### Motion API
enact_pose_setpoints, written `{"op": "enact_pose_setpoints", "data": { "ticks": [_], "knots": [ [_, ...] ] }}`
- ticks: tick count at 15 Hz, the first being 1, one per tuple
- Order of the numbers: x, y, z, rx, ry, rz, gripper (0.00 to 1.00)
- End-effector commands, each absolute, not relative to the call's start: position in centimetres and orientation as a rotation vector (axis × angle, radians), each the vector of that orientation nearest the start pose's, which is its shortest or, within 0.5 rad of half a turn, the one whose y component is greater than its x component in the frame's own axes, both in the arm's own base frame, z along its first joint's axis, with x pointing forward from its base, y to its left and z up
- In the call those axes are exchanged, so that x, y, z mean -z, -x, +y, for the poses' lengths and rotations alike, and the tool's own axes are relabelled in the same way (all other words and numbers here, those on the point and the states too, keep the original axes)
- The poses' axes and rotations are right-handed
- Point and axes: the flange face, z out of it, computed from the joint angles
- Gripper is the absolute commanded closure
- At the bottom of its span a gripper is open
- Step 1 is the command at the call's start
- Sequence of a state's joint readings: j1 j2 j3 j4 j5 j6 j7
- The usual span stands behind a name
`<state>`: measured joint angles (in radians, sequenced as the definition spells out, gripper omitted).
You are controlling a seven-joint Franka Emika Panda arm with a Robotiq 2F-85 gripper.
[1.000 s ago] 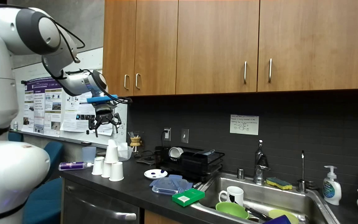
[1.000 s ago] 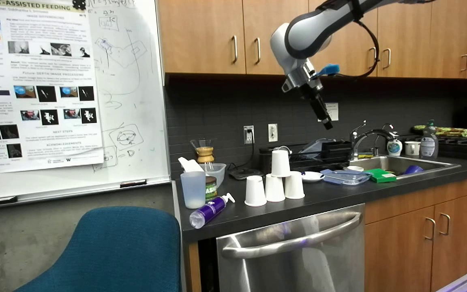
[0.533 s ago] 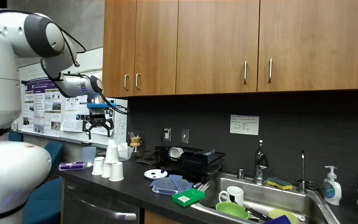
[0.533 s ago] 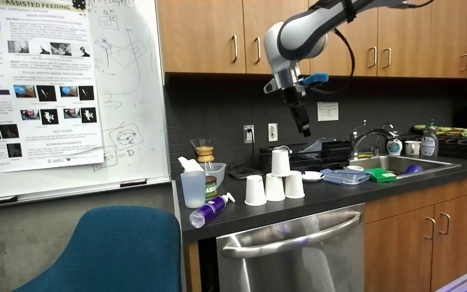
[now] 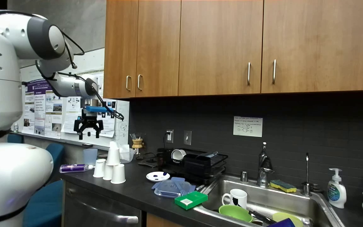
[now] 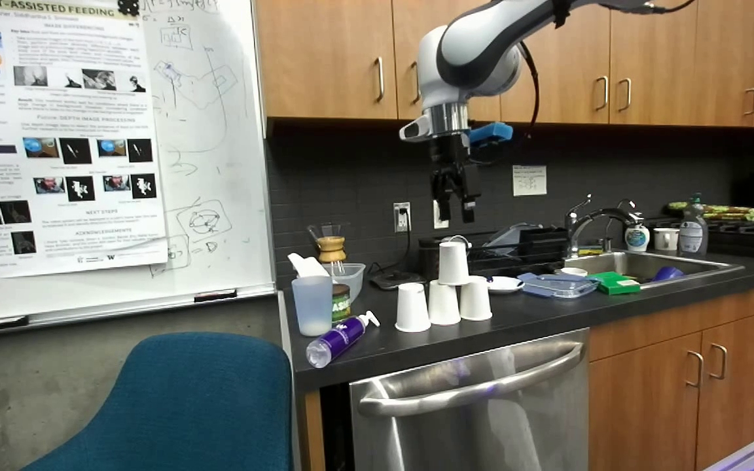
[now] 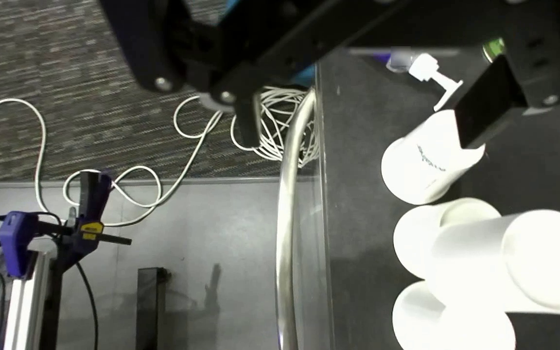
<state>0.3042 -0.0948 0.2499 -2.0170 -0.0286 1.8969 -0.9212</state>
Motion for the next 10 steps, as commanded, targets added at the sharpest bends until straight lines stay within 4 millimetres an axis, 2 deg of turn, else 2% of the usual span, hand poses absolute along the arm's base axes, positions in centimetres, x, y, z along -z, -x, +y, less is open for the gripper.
{"op": "enact_pose_setpoints", "data": {
  "ticks": [1,6,8,10],
  "knots": [
    [-49.0,-45.0,28.3,0.013,2.099,-2.301,0.00],
    [-48.6,-44.8,28.5,0.028,1.725,-2.457,0.00],
    [-48.2,-45.2,28.0,-0.097,1.790,-2.416,0.00],
    [-48.2,-45.4,27.4,-0.123,1.778,-2.371,0.00]
  ]
}}
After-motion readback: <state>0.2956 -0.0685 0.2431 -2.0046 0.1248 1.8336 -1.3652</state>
